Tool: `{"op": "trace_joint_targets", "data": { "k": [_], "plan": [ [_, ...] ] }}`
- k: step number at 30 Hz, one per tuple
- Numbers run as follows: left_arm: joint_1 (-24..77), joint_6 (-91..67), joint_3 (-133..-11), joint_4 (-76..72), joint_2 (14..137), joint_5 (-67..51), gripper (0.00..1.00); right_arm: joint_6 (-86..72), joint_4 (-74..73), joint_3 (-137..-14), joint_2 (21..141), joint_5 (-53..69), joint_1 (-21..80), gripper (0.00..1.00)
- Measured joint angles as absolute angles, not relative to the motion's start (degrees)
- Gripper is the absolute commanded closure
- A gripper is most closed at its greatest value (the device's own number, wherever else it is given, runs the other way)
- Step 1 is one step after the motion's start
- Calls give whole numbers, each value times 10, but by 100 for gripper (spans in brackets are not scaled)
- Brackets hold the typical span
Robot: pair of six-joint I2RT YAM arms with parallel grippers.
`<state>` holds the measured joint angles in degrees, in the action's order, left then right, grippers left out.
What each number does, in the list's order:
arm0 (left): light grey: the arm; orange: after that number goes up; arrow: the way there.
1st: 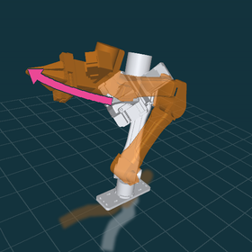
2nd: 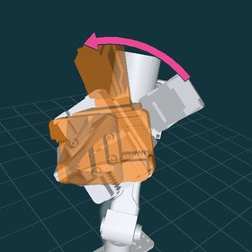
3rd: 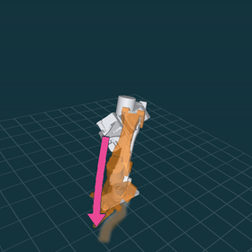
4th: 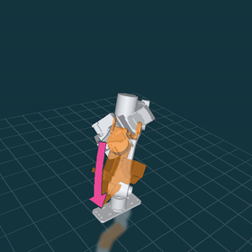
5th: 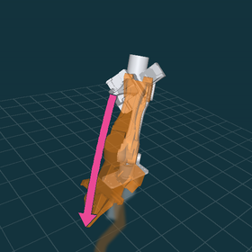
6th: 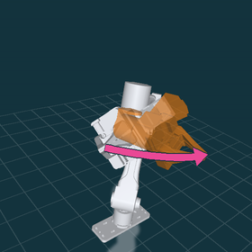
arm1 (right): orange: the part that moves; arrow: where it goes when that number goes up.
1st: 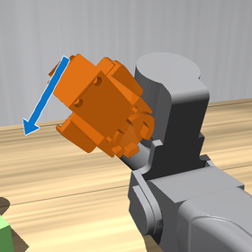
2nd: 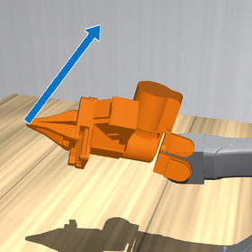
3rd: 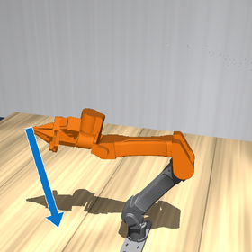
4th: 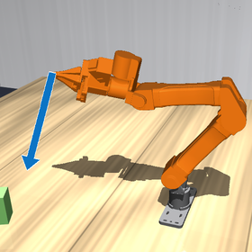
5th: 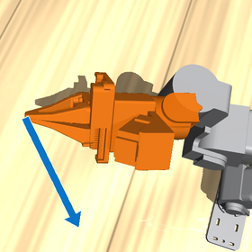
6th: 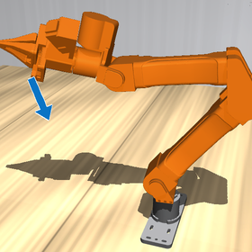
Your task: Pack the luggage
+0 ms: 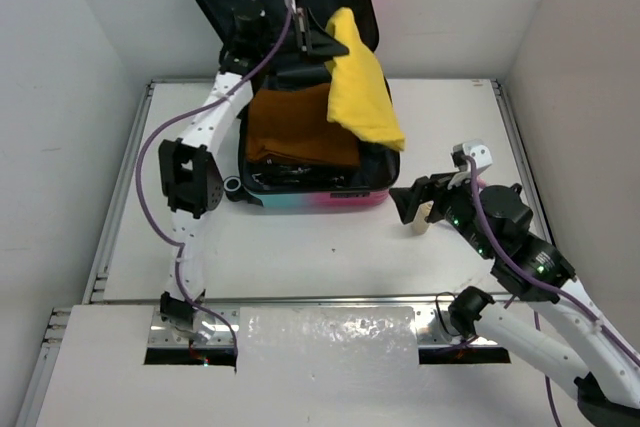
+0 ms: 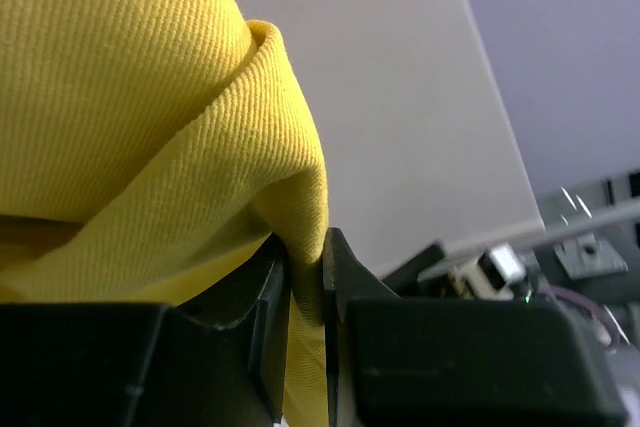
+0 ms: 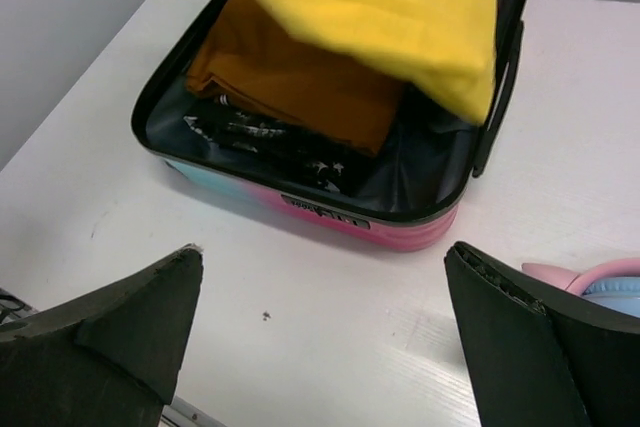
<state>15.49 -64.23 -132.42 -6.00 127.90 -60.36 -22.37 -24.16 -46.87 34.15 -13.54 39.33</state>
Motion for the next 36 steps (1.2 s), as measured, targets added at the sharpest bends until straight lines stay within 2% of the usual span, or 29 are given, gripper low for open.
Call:
{"op": "trace_joint_targets", "data": {
  "k": [6, 11, 16, 26, 29, 32, 34, 35, 36],
  "plan": [
    [160, -684, -1295, -175, 1345, -699, 100, -221, -269, -471, 333, -137, 393, 1],
    [135, -679, -1219, -215, 1350, -734, 100, -221, -273, -471, 342, -125, 393, 1],
    [98, -591, -1188, -138, 1349, -753, 100, -221, -267, -465, 347, -106, 394, 1],
    [22, -517, -1154, -71, 1369, -772, 100, -222, -241, -463, 378, -56, 394, 2],
    [1, -455, -1172, 21, 1387, -762, 100, -222, -235, -463, 392, -43, 393, 2],
    [-18, -372, -1240, 153, 1421, -730, 100, -223, -225, -463, 405, -29, 394, 2],
    [-26, -319, -1266, 234, 1428, -698, 78, -223, -221, -463, 414, -22, 394, 2],
    [-28, -287, -1281, 278, 1428, -674, 70, -223, -219, -463, 418, -19, 394, 2],
    [-29, -260, -1295, 313, 1428, -643, 68, -223, -216, -463, 422, -15, 394, 2]
  ]
}}
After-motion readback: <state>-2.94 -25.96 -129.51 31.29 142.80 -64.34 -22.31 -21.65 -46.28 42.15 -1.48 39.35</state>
